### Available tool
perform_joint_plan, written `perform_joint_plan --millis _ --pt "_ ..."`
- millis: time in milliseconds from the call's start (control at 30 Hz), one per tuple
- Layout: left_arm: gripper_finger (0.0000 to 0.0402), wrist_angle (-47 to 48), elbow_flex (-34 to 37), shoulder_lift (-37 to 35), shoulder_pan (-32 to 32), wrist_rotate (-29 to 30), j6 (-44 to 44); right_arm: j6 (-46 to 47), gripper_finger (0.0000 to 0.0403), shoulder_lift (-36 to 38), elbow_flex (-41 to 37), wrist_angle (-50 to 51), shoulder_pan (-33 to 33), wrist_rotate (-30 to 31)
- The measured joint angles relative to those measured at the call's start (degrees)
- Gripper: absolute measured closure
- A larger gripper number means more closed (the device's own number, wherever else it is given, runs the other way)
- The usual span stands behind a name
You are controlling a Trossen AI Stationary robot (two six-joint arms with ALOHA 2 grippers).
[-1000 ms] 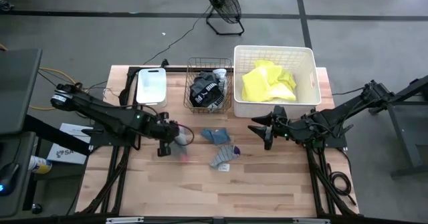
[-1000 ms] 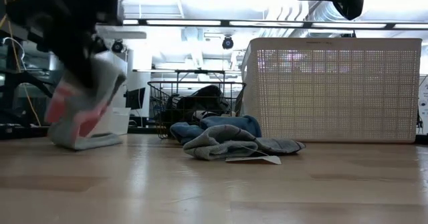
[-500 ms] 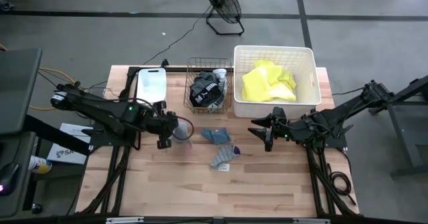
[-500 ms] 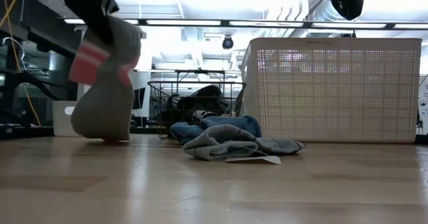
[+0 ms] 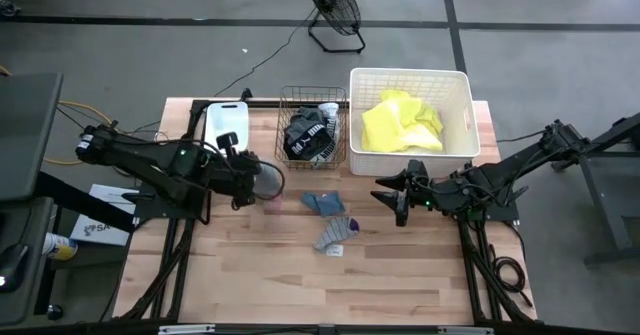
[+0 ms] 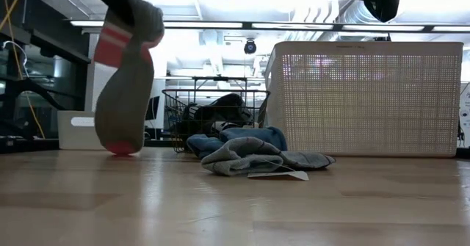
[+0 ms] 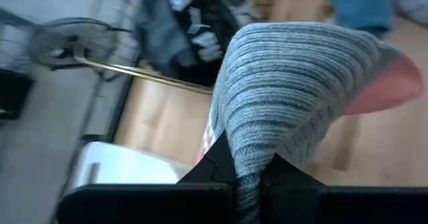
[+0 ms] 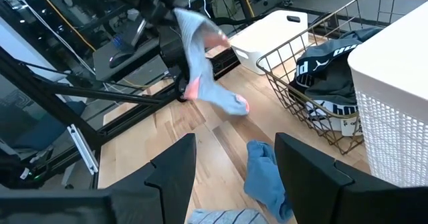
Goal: Pick & Place Cloths
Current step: Put the gray and pink sock into the left white bin
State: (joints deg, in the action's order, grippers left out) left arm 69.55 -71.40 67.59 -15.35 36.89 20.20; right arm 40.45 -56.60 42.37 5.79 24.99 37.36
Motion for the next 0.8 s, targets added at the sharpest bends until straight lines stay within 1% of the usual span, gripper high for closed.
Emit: perform_joint_plan --millis 133,233,367,533,667,800 --pt "0.0402 3.32 -2.81 0.00 0.21 4.80 1.06 -0.13 0.0206 0.00 0.00 0.01 0.00 0.00" --pt "0.0402 6.23 -5.61 0.00 2.32 5.94 1.10 -0.13 0.0206 0.00 0.00 0.01 0.00 0.00" --pt "0.0402 10.89 -9.01 0.00 7.08 8.40 1.10 -0.17 0.0206 0.00 0.00 0.01 0.00 0.00" --pt "0.0401 15.33 -11.19 -0.02 13.96 12.45 0.83 -1.18 0.0206 0.00 0.00 0.01 0.00 -0.02" --pt "0.0401 16.46 -12.01 -0.97 18.65 13.78 0.61 -1.25 0.0206 0.00 0.00 0.03 0.00 -0.02" --pt "0.0401 15.96 -12.90 -2.26 21.88 15.65 0.58 -1.27 0.0206 0.00 0.00 0.22 0.00 -0.02"
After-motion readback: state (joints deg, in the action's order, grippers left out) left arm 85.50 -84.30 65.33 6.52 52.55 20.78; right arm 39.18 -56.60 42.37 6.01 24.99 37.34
